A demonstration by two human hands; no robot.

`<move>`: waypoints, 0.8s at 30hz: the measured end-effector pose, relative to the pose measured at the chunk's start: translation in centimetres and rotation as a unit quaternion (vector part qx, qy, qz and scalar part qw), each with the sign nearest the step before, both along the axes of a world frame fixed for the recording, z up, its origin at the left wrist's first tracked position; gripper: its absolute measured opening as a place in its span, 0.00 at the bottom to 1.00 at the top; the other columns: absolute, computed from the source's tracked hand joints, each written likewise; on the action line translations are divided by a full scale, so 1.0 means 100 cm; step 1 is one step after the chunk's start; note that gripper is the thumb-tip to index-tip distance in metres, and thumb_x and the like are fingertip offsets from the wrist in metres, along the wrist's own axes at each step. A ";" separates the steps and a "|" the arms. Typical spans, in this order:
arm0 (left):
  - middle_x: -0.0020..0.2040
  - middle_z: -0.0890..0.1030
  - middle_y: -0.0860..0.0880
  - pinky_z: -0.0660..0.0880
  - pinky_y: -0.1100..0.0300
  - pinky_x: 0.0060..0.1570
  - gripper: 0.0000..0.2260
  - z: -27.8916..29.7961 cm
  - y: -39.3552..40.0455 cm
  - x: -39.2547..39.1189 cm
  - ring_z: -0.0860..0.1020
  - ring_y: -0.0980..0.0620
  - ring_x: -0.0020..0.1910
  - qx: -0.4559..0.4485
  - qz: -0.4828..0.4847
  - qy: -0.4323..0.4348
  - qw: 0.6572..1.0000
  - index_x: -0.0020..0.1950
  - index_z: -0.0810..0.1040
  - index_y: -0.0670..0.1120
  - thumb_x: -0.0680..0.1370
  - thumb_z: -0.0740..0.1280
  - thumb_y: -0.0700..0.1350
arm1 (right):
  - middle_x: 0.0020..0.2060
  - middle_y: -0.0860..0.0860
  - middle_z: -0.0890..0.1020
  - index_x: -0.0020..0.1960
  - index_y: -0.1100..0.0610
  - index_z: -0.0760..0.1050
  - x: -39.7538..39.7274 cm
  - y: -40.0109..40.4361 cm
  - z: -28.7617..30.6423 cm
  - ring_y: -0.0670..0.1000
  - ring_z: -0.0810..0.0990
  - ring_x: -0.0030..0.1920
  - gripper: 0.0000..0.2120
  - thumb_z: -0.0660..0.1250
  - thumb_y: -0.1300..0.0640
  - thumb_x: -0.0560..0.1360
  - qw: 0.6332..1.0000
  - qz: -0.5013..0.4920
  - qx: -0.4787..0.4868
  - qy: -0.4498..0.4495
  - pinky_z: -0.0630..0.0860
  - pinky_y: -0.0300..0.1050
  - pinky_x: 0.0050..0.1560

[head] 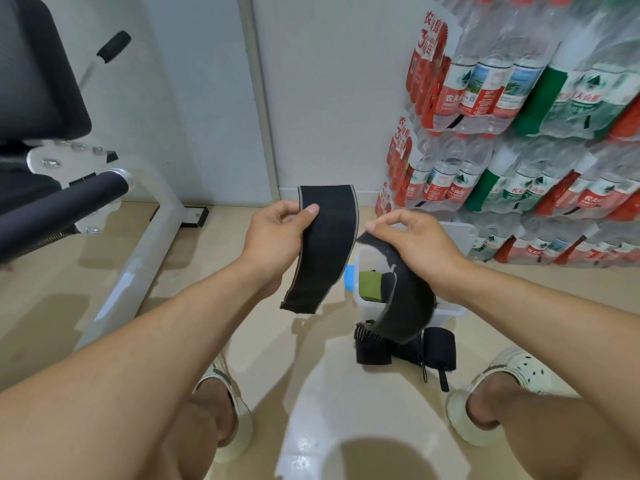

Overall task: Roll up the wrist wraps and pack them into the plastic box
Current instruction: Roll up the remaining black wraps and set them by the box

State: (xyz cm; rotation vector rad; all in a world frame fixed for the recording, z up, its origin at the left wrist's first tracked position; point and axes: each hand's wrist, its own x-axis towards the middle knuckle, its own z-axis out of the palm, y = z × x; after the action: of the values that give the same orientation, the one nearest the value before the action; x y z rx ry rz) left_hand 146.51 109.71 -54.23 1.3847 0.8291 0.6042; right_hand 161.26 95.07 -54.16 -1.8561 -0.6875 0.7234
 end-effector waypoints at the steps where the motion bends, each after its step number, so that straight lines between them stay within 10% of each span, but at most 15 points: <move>1: 0.45 0.86 0.45 0.80 0.45 0.56 0.07 0.001 0.000 0.000 0.82 0.50 0.42 -0.005 -0.003 -0.003 1.000 0.49 0.80 0.43 0.81 0.70 0.47 | 0.47 0.44 0.87 0.54 0.46 0.83 -0.001 0.000 0.000 0.46 0.87 0.46 0.14 0.75 0.39 0.73 0.999 0.027 -0.021 -0.011 0.81 0.47 0.54; 7: 0.45 0.86 0.47 0.81 0.50 0.50 0.07 0.003 -0.001 0.000 0.84 0.50 0.43 -0.028 -0.028 -0.022 0.999 0.48 0.79 0.44 0.81 0.69 0.48 | 0.39 0.51 0.87 0.45 0.54 0.86 -0.015 0.003 0.002 0.48 0.86 0.39 0.10 0.73 0.48 0.78 0.996 0.087 -0.015 -0.009 0.80 0.43 0.46; 10: 0.51 0.87 0.46 0.80 0.57 0.47 0.12 0.002 -0.001 -0.001 0.84 0.51 0.47 -0.064 -0.101 0.008 0.993 0.52 0.80 0.45 0.80 0.70 0.54 | 0.45 0.58 0.88 0.51 0.59 0.85 -0.014 0.005 0.010 0.56 0.88 0.46 0.10 0.70 0.53 0.80 0.983 0.053 0.066 0.162 0.83 0.48 0.51; 15: 0.51 0.86 0.44 0.81 0.50 0.54 0.13 -0.022 -0.005 -0.006 0.85 0.45 0.50 -0.038 -0.209 0.141 0.967 0.55 0.80 0.37 0.77 0.74 0.45 | 0.23 0.49 0.80 0.40 0.57 0.78 0.007 0.008 0.021 0.46 0.80 0.23 0.10 0.69 0.56 0.80 0.959 -0.060 0.109 0.253 0.73 0.34 0.24; 19: 0.44 0.86 0.46 0.76 0.58 0.39 0.07 -0.016 0.000 0.001 0.84 0.51 0.40 -0.036 -0.073 0.087 0.993 0.50 0.80 0.43 0.78 0.74 0.45 | 0.48 0.54 0.88 0.55 0.55 0.85 0.020 0.008 0.011 0.52 0.87 0.45 0.11 0.75 0.51 0.76 0.981 -0.076 0.069 0.167 0.83 0.44 0.44; 24: 0.49 0.87 0.48 0.76 0.63 0.32 0.08 -0.007 0.004 0.000 0.84 0.50 0.41 -0.070 -0.011 0.041 0.997 0.60 0.79 0.46 0.82 0.68 0.42 | 0.49 0.57 0.88 0.52 0.54 0.87 0.010 0.001 0.005 0.54 0.86 0.48 0.14 0.76 0.46 0.72 0.987 0.082 -0.081 0.111 0.80 0.48 0.59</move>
State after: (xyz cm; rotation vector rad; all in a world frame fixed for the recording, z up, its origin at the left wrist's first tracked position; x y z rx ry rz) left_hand 146.49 110.15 -54.95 1.2953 0.9049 0.4661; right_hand 162.29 95.13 -53.70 -1.8424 -0.6565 1.1031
